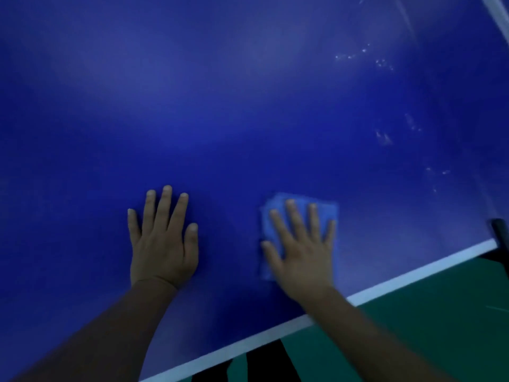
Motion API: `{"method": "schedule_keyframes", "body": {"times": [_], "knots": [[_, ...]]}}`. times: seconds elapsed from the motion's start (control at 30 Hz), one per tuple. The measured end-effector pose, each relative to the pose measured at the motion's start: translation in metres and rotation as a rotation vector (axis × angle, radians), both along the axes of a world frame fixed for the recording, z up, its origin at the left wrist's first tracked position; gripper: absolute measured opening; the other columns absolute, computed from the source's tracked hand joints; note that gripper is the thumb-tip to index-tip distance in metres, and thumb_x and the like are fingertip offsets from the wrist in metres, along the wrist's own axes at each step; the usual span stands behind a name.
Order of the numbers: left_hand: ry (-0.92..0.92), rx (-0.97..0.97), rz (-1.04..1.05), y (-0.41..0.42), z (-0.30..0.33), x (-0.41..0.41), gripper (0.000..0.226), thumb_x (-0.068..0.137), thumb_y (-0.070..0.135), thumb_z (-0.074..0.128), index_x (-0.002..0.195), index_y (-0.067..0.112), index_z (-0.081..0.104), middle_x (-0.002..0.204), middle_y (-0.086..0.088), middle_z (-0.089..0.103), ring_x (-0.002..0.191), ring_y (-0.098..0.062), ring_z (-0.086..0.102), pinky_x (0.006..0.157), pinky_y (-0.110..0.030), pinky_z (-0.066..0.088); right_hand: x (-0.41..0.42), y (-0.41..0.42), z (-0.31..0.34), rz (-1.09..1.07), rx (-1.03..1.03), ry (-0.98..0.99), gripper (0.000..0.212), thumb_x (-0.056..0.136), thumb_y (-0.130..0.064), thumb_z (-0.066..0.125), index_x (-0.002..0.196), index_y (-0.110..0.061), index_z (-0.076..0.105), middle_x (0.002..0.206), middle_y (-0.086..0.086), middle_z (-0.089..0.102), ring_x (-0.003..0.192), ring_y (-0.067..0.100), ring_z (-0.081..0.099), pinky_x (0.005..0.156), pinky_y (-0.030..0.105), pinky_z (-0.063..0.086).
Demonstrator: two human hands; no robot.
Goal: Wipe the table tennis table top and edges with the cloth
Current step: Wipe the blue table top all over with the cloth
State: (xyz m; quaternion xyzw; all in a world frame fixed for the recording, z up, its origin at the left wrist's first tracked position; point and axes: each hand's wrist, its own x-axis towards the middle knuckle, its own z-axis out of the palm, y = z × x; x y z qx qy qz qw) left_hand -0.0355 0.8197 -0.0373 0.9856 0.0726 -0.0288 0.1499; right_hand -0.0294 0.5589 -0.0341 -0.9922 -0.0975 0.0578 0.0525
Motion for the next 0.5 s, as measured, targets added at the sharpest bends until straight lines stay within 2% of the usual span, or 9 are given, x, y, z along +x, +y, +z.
{"method": "schedule_keyframes", "body": {"times": [0.07, 0.13, 0.2, 0.23, 0.3, 0.4, 0.47, 0.5], "knots": [[0.018, -0.019, -0.021, 0.0, 0.001, 0.0, 0.064, 0.101, 0.048, 0.022, 0.155, 0.017, 0.035, 0.167, -0.005, 0.02, 0.156, -0.025, 0.003, 0.124, -0.05, -0.01, 0.003, -0.049, 0.004, -0.238, -0.06, 0.067, 0.066, 0.096, -0.063, 0.032, 0.155, -0.035, 0.036, 0.166, -0.002, 0.025, 0.153, 0.037, 0.017, 0.116, 0.071, 0.013], [0.024, -0.041, -0.015, 0.001, 0.003, 0.0, 0.066, 0.1, 0.049, 0.019, 0.156, 0.017, 0.035, 0.167, -0.004, 0.019, 0.156, -0.023, 0.0, 0.124, -0.051, -0.01, 0.017, -0.068, 0.009, -0.49, -0.023, 0.149, 0.069, 0.096, -0.067, 0.02, 0.159, -0.038, 0.021, 0.169, -0.005, 0.008, 0.155, 0.032, 0.001, 0.117, 0.07, 0.004], [0.026, -0.068, -0.01, 0.002, 0.004, -0.001, 0.066, 0.1, 0.049, 0.018, 0.156, 0.017, 0.033, 0.168, -0.002, 0.017, 0.156, -0.021, -0.002, 0.124, -0.05, -0.01, 0.035, -0.051, 0.01, -0.686, 0.013, 0.142, 0.068, 0.098, -0.065, 0.02, 0.161, -0.039, 0.011, 0.17, -0.006, -0.001, 0.155, 0.031, -0.008, 0.117, 0.069, -0.001], [0.021, -0.089, -0.003, 0.002, 0.005, -0.001, 0.066, 0.1, 0.049, 0.017, 0.156, 0.017, 0.033, 0.168, -0.001, 0.017, 0.156, -0.019, -0.002, 0.124, -0.049, -0.011, 0.044, -0.031, 0.009, -0.708, 0.008, 0.126, 0.067, 0.1, -0.063, 0.024, 0.161, -0.039, 0.01, 0.17, -0.006, -0.002, 0.155, 0.032, -0.008, 0.117, 0.07, -0.001], [0.002, -0.139, 0.011, 0.003, 0.006, -0.002, 0.066, 0.1, 0.048, 0.017, 0.157, 0.017, 0.031, 0.167, 0.001, 0.018, 0.156, -0.016, -0.002, 0.124, -0.048, -0.011, 0.055, 0.024, 0.005, -0.548, 0.008, 0.088, 0.066, 0.099, -0.062, 0.025, 0.16, -0.039, 0.014, 0.17, -0.005, 0.002, 0.155, 0.034, -0.005, 0.116, 0.071, -0.005], [-0.026, -0.17, 0.024, 0.005, 0.006, -0.002, 0.067, 0.1, 0.048, 0.017, 0.158, 0.016, 0.028, 0.167, 0.0, 0.019, 0.156, -0.017, 0.001, 0.125, -0.05, -0.007, 0.028, 0.097, 0.002, -0.044, 0.029, 0.013, 0.065, 0.097, -0.06, 0.021, 0.158, -0.037, 0.027, 0.168, -0.003, 0.015, 0.155, 0.037, 0.004, 0.115, 0.071, -0.005], [-0.018, -0.148, 0.006, 0.004, 0.007, -0.003, 0.068, 0.1, 0.05, 0.016, 0.159, 0.017, 0.027, 0.168, -0.001, 0.017, 0.156, -0.018, 0.001, 0.125, -0.051, -0.007, -0.01, 0.097, 0.001, 0.202, 0.048, -0.006, 0.06, 0.1, -0.058, 0.031, 0.156, -0.036, 0.034, 0.167, -0.003, 0.022, 0.155, 0.036, 0.009, 0.116, 0.07, 0.002], [-0.007, -0.131, -0.006, 0.004, 0.007, -0.003, 0.068, 0.099, 0.051, 0.016, 0.159, 0.019, 0.026, 0.168, -0.002, 0.016, 0.156, -0.02, 0.0, 0.124, -0.051, -0.007, -0.025, 0.079, -0.002, 0.241, 0.058, -0.024, 0.059, 0.1, -0.058, 0.038, 0.155, -0.036, 0.036, 0.166, -0.003, 0.024, 0.155, 0.034, 0.012, 0.117, 0.07, 0.006]]}}
